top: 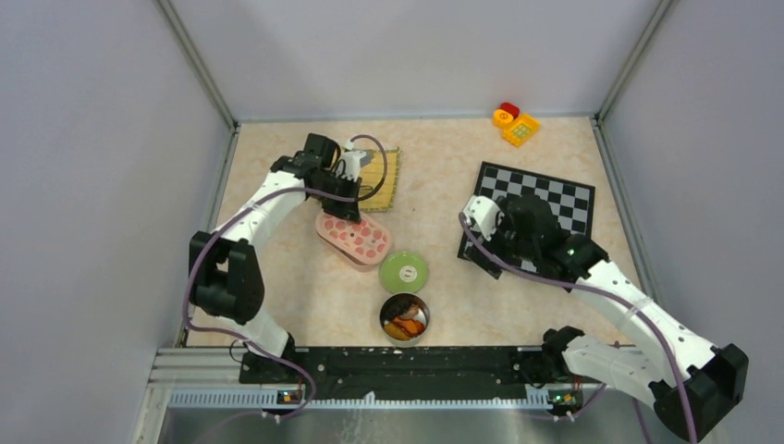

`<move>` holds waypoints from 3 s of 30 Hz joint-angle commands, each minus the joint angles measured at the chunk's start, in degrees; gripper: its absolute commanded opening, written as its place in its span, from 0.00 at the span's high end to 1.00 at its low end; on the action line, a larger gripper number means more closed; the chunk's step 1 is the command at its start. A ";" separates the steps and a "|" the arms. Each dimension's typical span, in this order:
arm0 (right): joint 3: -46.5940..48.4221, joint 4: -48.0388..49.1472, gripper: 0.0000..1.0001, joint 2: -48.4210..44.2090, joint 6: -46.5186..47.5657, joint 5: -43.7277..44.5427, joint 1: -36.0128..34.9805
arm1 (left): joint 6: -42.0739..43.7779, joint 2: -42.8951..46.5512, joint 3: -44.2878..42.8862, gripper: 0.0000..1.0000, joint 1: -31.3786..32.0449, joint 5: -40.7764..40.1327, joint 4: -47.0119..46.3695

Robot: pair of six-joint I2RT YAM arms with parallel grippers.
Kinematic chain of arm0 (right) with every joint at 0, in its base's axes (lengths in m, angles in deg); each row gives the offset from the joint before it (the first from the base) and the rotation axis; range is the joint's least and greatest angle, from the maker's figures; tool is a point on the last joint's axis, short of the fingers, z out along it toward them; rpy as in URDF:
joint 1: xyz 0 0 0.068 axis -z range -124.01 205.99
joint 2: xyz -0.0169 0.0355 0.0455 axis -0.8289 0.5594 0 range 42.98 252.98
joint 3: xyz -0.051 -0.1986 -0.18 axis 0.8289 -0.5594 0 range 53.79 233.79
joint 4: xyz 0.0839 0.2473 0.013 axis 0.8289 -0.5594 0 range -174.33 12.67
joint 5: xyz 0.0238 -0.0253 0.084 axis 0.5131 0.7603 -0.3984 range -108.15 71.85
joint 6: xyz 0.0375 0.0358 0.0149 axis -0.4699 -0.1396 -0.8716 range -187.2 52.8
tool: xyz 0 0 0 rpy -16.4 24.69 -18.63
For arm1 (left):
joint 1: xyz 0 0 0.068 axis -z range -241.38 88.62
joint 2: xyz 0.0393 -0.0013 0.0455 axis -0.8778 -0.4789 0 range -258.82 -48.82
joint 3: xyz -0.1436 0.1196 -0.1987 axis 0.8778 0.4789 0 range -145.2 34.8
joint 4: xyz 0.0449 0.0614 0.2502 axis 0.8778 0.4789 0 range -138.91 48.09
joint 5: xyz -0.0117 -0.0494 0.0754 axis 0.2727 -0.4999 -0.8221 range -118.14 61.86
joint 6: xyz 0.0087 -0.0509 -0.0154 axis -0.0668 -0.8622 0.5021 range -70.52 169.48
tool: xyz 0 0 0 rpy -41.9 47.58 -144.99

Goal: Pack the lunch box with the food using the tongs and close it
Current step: Close the box lid on the packing box.

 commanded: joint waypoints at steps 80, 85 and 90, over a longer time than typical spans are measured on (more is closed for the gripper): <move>-0.24 -1.05 0.02 -0.86 -9.77 -14.87 7.32 | 16.20 -9.68 -9.40 1.00 -1.56 1.87 9.46; -0.60 -0.85 0.02 -0.90 -9.68 -14.87 7.32 | 17.11 -11.01 -9.64 1.00 -1.55 0.71 8.70; -0.90 -0.42 0.02 -0.59 -9.80 -15.41 7.32 | 17.74 -11.81 -10.02 1.00 -1.46 -0.93 7.60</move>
